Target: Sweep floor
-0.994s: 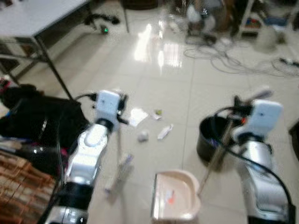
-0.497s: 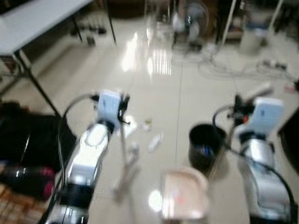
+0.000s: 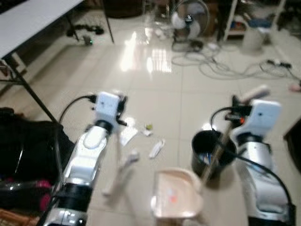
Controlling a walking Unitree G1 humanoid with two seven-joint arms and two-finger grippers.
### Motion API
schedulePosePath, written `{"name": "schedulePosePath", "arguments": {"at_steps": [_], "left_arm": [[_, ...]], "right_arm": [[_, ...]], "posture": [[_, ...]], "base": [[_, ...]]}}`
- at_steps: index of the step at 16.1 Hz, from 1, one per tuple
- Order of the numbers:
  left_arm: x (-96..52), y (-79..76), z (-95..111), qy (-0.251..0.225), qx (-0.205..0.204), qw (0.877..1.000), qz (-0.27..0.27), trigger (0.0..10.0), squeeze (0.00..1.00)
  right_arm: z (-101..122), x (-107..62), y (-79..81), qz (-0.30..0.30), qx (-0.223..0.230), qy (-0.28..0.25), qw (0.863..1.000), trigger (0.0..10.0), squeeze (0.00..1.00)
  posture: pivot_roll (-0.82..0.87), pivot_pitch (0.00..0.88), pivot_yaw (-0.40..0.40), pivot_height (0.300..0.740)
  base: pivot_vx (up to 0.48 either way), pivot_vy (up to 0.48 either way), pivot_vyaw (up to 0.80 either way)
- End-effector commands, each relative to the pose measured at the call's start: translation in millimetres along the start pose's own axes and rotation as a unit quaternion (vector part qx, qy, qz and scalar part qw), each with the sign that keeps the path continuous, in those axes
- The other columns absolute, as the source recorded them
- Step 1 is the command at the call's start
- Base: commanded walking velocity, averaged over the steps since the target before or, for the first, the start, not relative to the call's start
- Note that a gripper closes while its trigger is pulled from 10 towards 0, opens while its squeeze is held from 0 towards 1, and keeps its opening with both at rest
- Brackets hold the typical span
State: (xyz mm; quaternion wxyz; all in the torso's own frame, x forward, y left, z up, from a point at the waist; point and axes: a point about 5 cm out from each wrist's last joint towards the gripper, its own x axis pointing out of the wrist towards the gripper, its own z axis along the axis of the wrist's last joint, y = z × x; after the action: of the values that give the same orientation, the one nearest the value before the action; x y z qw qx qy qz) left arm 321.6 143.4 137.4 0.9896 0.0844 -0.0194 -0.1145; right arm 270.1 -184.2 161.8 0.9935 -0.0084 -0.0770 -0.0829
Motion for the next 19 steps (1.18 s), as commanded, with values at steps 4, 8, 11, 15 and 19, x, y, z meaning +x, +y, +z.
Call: {"name": "schedulePosePath", "arguments": {"at_steps": [4,8,11,15,19], "left_arm": [[-1.1,12.1,8.6,-0.02,0.019,0.999,0.017,10.0,0.0],[-1.7,12.4,7.8,-0.021,0.02,0.999,0.015,10.0,0.0],[-1.0,13.0,7.8,-0.021,0.021,0.999,0.014,10.0,0.0],[0.7,13.5,8.4,-0.022,0.022,0.999,0.013,10.0,0.0],[1.5,13.7,7.9,-0.021,0.02,0.999,0.015,10.0,0.0]], "right_arm": [[10.6,0.9,12.4,0.028,0.001,-0.023,0.999,10.0,0.0],[11.7,1.0,10.6,0.019,0.014,-0.03,0.999,10.0,0.0],[11.3,0.7,11.3,0.019,0.014,-0.03,0.999,10.0,0.0],[11.3,1.3,11.6,0.019,0.015,-0.033,0.999,10.0,0.0],[10.4,1.2,10.6,0.016,0.015,-0.031,0.999,10.0,0.0]], "posture": [[-0.12,0.051,0.062,0.74],[-0.12,0.043,0.066,0.74],[-0.12,0.037,0.067,0.74],[-0.12,0.035,0.073,0.74],[-0.12,0.043,0.07,0.74]], "base": [[0.413,0.0,0.6],[0.412,0.0,0.0],[0.414,0.0,0.0],[0.412,0.0,0.0],[0.412,0.0,0.0]]}}
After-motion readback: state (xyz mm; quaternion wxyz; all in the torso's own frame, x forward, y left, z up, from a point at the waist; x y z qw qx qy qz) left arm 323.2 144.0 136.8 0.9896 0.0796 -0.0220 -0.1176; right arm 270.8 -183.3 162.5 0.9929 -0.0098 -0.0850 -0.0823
